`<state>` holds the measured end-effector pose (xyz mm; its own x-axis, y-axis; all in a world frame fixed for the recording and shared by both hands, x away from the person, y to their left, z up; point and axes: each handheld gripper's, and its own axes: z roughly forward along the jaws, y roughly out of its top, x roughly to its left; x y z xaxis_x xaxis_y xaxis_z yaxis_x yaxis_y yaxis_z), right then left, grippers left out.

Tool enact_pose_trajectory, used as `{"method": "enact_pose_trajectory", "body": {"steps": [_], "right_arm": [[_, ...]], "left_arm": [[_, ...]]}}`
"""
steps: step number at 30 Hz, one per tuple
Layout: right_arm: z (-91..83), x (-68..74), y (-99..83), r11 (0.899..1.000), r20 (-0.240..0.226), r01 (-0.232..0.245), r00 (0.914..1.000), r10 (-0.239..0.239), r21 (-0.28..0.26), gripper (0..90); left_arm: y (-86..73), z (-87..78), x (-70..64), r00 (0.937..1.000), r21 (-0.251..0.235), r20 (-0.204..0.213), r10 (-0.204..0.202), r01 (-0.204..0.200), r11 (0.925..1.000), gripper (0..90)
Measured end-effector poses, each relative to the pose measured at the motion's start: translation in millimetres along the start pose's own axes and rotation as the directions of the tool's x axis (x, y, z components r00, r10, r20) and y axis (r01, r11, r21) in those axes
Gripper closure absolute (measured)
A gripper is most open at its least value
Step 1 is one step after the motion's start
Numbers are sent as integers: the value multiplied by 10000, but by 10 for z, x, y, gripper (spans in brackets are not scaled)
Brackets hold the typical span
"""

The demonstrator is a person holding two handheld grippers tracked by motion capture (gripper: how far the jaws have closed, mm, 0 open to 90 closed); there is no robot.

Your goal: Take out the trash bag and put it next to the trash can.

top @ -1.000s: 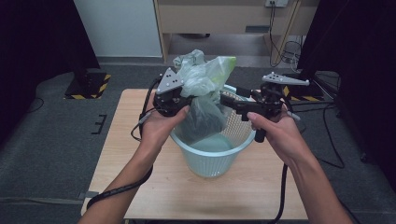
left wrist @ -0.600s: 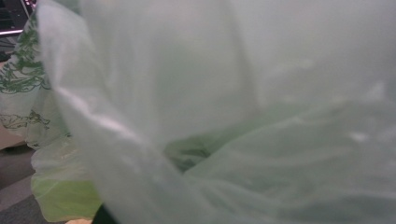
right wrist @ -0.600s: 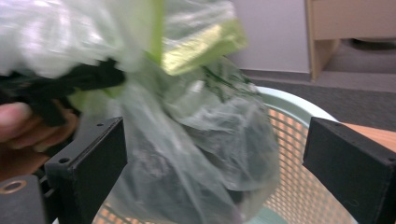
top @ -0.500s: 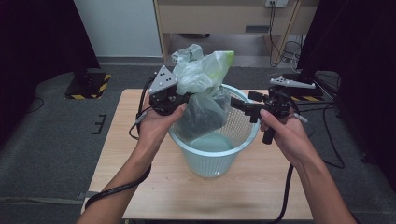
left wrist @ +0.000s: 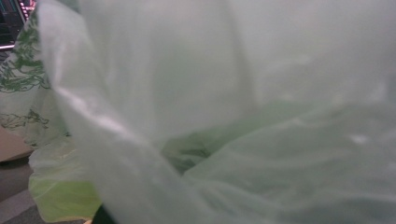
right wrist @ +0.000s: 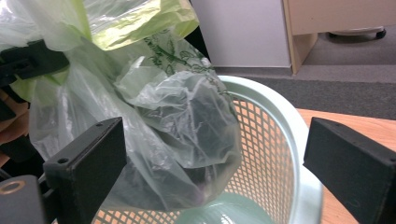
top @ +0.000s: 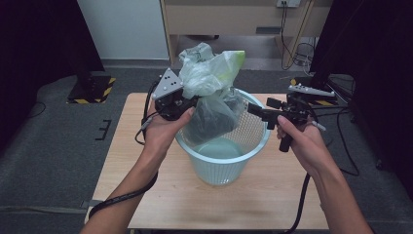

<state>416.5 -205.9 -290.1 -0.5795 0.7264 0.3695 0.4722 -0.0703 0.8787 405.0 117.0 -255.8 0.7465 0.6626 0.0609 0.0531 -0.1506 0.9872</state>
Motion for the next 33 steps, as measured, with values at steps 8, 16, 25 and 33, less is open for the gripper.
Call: {"method": "enact_pose_trajectory", "body": {"steps": [8,16,25,33], "right_arm": [[-43,-108,-49,9998,301,-181,9994,181,-24,63],[-107,-190,-72,9995,473,-313,9984,317,-93,63],[-128,-264,-120,9993,618,-381,9974,383,-45,64],[-153,-332,-161,9988,710,-491,9963,490,-7,63]], "left_arm": [[33,-20,29,9998,-253,8,-183,183,9995,881],[87,-71,59,9997,-473,-128,-205,199,9987,881],[96,-127,112,9994,-634,-235,-268,253,9977,882],[139,-221,187,9983,-780,-522,-248,206,9967,882]]}}
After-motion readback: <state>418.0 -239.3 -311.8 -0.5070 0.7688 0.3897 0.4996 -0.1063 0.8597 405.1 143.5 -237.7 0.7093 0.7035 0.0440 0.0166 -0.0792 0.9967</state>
